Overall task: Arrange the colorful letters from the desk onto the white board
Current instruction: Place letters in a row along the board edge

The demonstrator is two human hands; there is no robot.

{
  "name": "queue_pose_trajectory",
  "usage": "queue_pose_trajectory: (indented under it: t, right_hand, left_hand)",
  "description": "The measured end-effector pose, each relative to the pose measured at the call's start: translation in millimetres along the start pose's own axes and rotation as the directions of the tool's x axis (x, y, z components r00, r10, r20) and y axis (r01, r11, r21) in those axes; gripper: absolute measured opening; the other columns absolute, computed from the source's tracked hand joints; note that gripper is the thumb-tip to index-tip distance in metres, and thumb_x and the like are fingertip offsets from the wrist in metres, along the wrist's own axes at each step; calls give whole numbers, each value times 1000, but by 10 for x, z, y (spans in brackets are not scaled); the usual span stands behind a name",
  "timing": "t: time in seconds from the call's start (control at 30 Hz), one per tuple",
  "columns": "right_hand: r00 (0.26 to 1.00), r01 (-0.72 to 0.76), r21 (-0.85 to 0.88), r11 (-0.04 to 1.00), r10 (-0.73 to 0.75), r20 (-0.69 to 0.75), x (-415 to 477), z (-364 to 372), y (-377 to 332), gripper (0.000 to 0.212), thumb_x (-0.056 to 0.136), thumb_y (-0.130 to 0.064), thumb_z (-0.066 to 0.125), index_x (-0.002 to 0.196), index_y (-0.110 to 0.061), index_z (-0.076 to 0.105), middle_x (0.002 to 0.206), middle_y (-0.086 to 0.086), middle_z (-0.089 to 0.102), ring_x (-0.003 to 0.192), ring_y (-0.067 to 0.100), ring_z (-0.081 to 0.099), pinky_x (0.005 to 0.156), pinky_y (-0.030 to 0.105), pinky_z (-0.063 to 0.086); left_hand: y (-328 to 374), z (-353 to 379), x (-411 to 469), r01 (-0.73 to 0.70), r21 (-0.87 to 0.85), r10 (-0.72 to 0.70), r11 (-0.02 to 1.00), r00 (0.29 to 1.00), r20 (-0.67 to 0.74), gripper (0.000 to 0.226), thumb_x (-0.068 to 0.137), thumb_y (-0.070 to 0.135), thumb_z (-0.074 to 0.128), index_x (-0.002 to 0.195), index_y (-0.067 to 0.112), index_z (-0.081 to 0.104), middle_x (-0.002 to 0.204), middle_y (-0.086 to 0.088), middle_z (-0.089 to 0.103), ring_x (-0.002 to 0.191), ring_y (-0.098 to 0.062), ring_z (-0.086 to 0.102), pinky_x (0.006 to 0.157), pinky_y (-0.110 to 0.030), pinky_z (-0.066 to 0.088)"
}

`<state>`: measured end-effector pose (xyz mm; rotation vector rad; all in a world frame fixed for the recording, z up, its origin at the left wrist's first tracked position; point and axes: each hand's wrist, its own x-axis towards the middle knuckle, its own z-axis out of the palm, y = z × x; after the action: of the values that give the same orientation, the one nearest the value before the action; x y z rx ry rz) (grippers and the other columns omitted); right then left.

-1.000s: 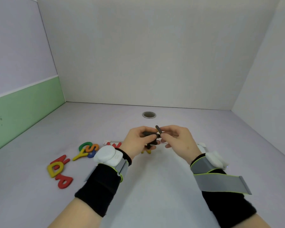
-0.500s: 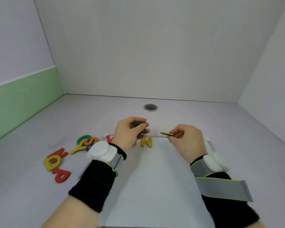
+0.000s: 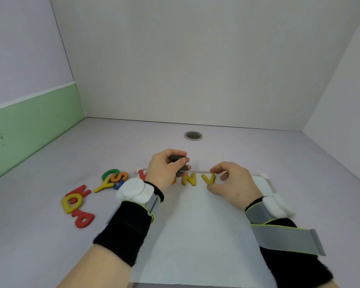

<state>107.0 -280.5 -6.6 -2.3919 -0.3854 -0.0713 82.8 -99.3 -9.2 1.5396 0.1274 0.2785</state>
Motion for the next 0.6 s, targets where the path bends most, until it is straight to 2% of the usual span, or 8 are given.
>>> queue_pose_trajectory:
  t: [0.1, 0.2, 0.27, 0.33, 0.47, 0.6]
  right_hand:
    - [1000, 8, 6, 1000, -8, -4, 14, 14, 19, 34, 69, -22, 75, 101, -21, 63, 99, -4, 62, 87, 13, 53, 65, 16, 37]
    - [1000, 3, 24, 1000, -2, -19, 18, 23, 33, 34, 69, -22, 75, 100, -20, 63, 97, -4, 64, 85, 14, 55, 64, 8, 34]
    - [1000, 6, 25, 1000, -5, -22, 13, 25, 31, 35, 69, -22, 75, 102, -20, 63, 98, -4, 64, 85, 13, 54, 64, 7, 34]
    - [1000, 11, 25, 1000, -10, -19, 9, 26, 17, 38, 70, -22, 74, 106, -20, 61, 100, -3, 64, 85, 13, 54, 65, 14, 37]
    - [1000, 17, 27, 999, -17, -4, 0, 28, 4, 48, 72, -22, 73, 116, -19, 54, 106, 0, 62, 88, 15, 53, 77, 21, 38]
    - [998, 43, 22, 999, -42, -45, -5, 35, -4, 47, 75, -25, 71, 119, -23, 54, 112, -2, 54, 86, 14, 52, 67, 16, 37]
  left_hand:
    - [12, 24, -14, 15, -6, -15, 1000, 1000, 3, 14, 90, 1, 57, 101, 5, 64, 96, -15, 68, 62, -9, 71, 52, -16, 53]
    - [16, 44, -24, 30, -16, -30, 999, 999, 18, 18, 90, 1, 56, 107, -1, 63, 98, -18, 67, 60, -7, 70, 48, -13, 50]
    - [19, 64, -22, 43, -52, -41, 998, 998, 42, 20, 92, 1, 53, 110, -2, 62, 100, -18, 66, 64, -10, 70, 53, -17, 55]
    - [32, 82, -17, 79, -106, -72, 991, 995, 65, 26, 95, -3, 43, 116, -2, 60, 103, -18, 65, 75, -17, 70, 62, -22, 59]
    - [45, 110, -31, 121, -161, -100, 980, 986, 136, 44, 92, -14, 29, 121, 3, 57, 115, -19, 63, 91, -26, 68, 74, -25, 60]
    - [26, 104, -47, 102, -133, -75, 986, 978, 193, 44, 93, -15, 34, 129, 4, 51, 117, -19, 63, 93, -24, 69, 78, -25, 59]
